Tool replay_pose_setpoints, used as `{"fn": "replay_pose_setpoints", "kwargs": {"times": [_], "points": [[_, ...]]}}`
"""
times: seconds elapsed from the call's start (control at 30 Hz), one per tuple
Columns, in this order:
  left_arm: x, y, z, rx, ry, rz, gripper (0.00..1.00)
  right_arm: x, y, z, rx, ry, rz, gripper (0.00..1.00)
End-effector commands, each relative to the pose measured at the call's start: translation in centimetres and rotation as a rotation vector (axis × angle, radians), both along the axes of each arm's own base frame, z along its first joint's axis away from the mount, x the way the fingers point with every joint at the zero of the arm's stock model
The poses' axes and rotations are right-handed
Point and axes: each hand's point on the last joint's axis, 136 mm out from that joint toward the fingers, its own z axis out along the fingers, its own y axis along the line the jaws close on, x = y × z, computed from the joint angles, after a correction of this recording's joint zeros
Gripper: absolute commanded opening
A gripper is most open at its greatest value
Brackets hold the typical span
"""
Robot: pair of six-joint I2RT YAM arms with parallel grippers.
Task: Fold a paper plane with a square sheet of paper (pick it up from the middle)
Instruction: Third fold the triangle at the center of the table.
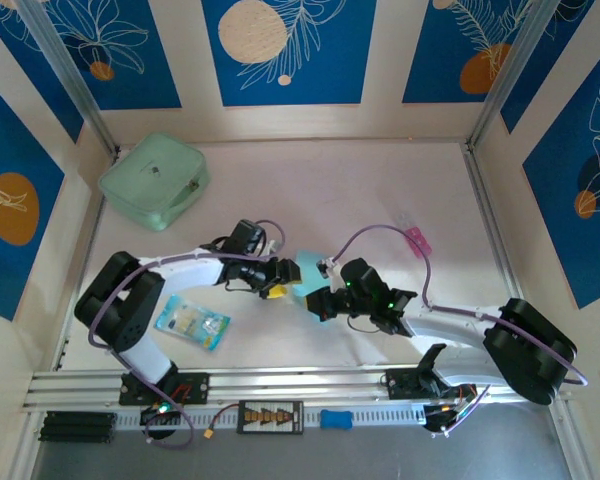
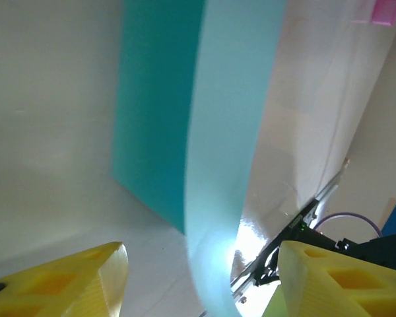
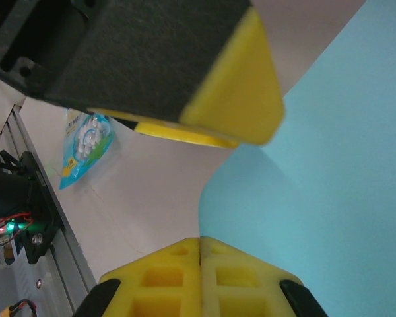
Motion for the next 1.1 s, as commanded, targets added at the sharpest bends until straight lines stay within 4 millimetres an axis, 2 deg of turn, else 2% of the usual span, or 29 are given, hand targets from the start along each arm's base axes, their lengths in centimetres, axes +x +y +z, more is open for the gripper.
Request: {"fn": "replay_pose_setpoints", "kwargs": {"times": [0.0,0.17,0.27,0.37,0.43,0.53,0.67,0.83,1.07], "points": [[0.3,-1.8,0.7,-0.058,0.003,-0.012,0.6,-0.2,0.0,0.3,0.001,-0.044,0.02,0.0],[0.4,-2.1,0.5,-0.055,0.008,-0.018,0.51,-0.5,-0.1,0.2,-0.018,-0.068,0.029,0.02],[0.5,-2.2,0.3,-0.059,0.015,-0.011,0.37,-0.8,-0.2,0.2,-0.047,-0.088,0.046,0.06],[0.8,-2.0,0.3,-0.047,0.006,0.004,0.2,-1.5,-0.3,0.4,-0.101,-0.126,0.076,0.15],[0.9,-1.9,0.4,-0.04,-0.003,0.015,0.1,-1.9,-0.4,0.5,-0.158,-0.175,0.094,0.26],[1.1,-1.7,0.5,-0.029,-0.015,0.028,0.04,-2.1,-0.8,0.7,-0.225,-0.241,0.095,0.36],[1.2,-1.4,0.5,-0.019,-0.022,0.048,0.01,-1.9,-1.4,1.0,-0.292,-0.334,0.082,0.48],[1.4,-1.4,0.6,-0.018,-0.027,0.066,0.0,-2.1,-0.5,1.4,-0.381,-0.476,0.096,0.57],[1.4,-1.3,0.5,-0.018,-0.021,0.071,0.0,-2.1,1.2,0.9,-0.534,-0.598,0.068,0.62]]}}
